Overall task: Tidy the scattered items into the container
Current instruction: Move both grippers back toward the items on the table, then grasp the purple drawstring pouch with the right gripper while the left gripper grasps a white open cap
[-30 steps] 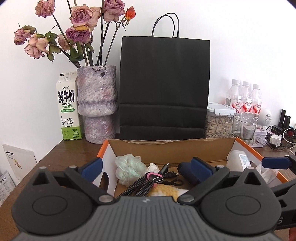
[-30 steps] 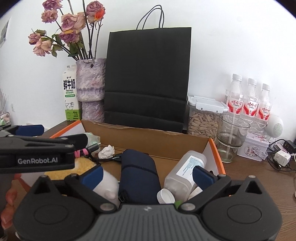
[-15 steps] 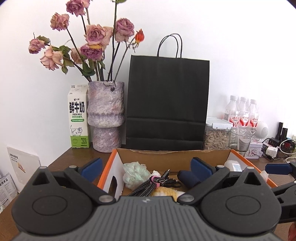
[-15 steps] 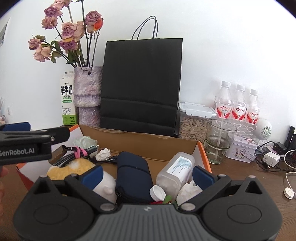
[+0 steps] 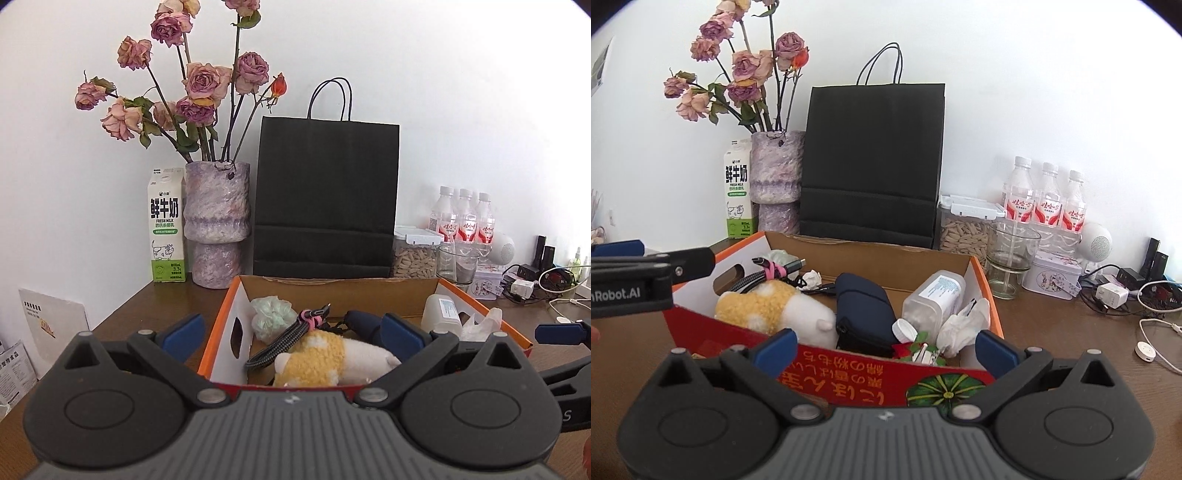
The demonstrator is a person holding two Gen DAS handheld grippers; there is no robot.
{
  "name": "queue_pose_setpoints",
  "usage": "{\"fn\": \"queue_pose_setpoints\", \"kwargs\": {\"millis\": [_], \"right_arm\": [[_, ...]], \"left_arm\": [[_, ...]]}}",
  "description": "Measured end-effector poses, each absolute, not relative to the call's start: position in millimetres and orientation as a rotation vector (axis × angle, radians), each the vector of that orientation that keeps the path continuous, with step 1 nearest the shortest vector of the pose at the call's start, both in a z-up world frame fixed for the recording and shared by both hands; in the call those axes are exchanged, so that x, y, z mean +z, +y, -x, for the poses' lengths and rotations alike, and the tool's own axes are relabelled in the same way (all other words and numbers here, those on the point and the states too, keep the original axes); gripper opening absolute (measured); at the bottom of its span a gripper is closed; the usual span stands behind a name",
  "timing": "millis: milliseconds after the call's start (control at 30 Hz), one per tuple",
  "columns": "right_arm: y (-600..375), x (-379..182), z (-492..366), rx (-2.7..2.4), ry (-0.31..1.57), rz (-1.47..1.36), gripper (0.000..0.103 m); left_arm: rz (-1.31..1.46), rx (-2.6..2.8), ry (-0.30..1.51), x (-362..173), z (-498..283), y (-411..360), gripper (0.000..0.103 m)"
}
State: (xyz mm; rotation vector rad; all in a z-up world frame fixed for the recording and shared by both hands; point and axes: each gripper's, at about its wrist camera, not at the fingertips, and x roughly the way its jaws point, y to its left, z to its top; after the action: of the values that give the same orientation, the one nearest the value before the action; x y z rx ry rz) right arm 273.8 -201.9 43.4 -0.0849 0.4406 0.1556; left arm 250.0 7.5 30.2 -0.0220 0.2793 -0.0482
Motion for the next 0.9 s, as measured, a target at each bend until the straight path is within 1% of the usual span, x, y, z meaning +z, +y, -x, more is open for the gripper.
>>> {"fn": "queue_pose_setpoints", "kwargs": {"millis": [233,633,900], "right_arm": [[-205,38,-242,0.171,0.458,0.068,0.103],[-225,13,-190,0.169,0.544,0.056,0.103],[-221,3,-174,0.231,0.600,0.054,0.103]], "left_arm": [[0.036,-0.047,0.308,21,-221,15,0.103],[0.014,-0.032,0.385,0,-183,27,0.103],[-0.014,-0.015,0.432,-8,-164,37,0.103]]}}
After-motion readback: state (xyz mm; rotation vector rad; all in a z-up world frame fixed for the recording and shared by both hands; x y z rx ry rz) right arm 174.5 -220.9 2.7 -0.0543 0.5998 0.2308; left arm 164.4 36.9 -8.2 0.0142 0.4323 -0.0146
